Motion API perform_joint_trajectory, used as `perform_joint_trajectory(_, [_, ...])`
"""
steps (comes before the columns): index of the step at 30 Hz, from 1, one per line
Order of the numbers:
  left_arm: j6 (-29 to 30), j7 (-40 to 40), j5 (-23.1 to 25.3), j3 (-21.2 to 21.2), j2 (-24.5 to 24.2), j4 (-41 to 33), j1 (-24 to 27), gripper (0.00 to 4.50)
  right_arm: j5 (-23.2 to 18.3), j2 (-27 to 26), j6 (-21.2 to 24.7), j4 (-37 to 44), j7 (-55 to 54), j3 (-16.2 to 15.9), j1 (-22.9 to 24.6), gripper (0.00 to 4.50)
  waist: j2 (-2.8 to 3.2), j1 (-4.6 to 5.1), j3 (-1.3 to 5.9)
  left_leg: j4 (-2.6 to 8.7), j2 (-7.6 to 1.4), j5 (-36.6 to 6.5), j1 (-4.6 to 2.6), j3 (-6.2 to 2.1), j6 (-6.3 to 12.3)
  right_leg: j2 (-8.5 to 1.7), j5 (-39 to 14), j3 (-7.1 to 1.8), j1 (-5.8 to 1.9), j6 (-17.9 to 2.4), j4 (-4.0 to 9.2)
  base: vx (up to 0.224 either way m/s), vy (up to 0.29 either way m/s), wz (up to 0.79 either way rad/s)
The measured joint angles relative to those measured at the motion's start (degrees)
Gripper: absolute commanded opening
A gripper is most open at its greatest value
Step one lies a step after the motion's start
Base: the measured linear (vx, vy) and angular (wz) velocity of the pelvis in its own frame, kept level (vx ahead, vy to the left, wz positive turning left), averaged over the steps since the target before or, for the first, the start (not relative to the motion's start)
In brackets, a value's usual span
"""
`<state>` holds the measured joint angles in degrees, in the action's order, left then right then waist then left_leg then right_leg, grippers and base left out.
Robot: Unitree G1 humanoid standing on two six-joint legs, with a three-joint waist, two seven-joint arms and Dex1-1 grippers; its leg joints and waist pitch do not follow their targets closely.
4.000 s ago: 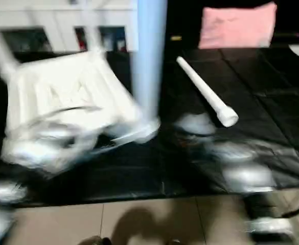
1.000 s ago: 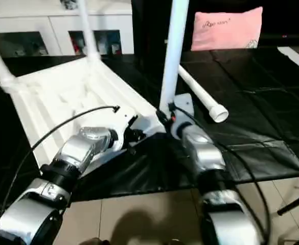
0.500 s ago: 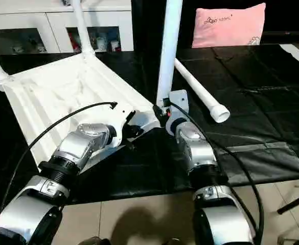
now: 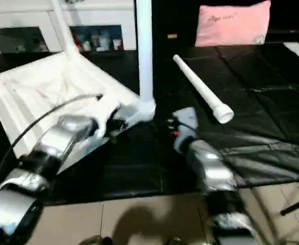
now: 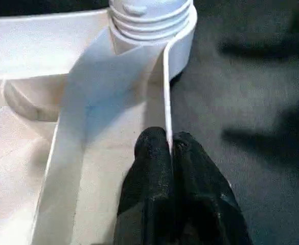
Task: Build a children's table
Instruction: Rotate leg to tighten
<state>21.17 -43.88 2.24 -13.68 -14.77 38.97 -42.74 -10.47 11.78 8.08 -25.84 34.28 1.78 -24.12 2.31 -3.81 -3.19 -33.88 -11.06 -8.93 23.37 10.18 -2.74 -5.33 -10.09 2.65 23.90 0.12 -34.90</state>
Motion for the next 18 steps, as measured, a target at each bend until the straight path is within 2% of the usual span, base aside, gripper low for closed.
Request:
perform_joint_trajectory(3, [-2.3, -3.7, 1.0, -1.5, -2.3, -0.4, 0.6, 0.0, -1.0, 3.4, 0.0, 4.0, 5.4, -0.1, 1.4, 4.46, 0.0, -0.74, 0.0, -0.02, 0.0, 0.0, -0.32, 0.0, -0.02, 0.0, 0.0, -0.03, -0.28, 0.0, -0.04, 0.0, 0.0, 0.0])
perform_joint_trajectory(9, [-7.6, -12.5, 0.8, -3.6, -6.5, -2.8, 3.0, 0.0, -3.1, 9.7, 0.5, 8.4, 15.7, -1.6, 2.7, 4.46, 0.0, -1.6, 0.0, -0.03, 0.02, 0.0, -0.4, -0.01, -0.02, -0.02, 0.0, -0.07, -0.53, 0.0, -0.03, 0.0, 0.0, 0.0])
perform_joint_trajectory(11, [-10.8, -16.7, 0.0, -4.2, -8.1, -2.9, 4.0, 0.0, -3.4, 12.3, 0.6, 9.7, 20.2, -3.0, 2.8, 4.46, 0.0, -1.83, 0.0, -0.04, 0.04, 0.0, -0.39, -0.01, -0.02, -0.04, 0.0, -0.07, -0.55, 0.0, -0.02, 0.0, 0.0, 0.0])
perform_joint_trajectory(14, [-13.8, -21.0, -0.5, -4.5, -9.1, -3.2, 4.7, 0.0, -3.4, 14.5, 0.6, 10.0, 23.9, -3.8, 2.8, 4.46, -0.01, -2.56, 0.01, -0.04, 0.03, 0.0, -0.38, 0.0, -0.02, -0.05, 0.0, -0.06, -0.56, 0.0, -0.01, 0.0, 0.0, 0.0])
perform_joint_trajectory(18, [-15.9, -25.6, -0.8, -6.3, -10.0, -4.4, 5.0, 0.0, -2.8, 16.6, -0.2, 10.7, 30.0, -7.9, 3.2, 4.46, 0.0, -3.27, 0.0, -0.07, 0.03, 0.0, -0.33, 0.06, -0.02, -0.1, 0.0, -0.07, -0.57, 0.1, -0.01, 0.0, 0.0, 0.0])
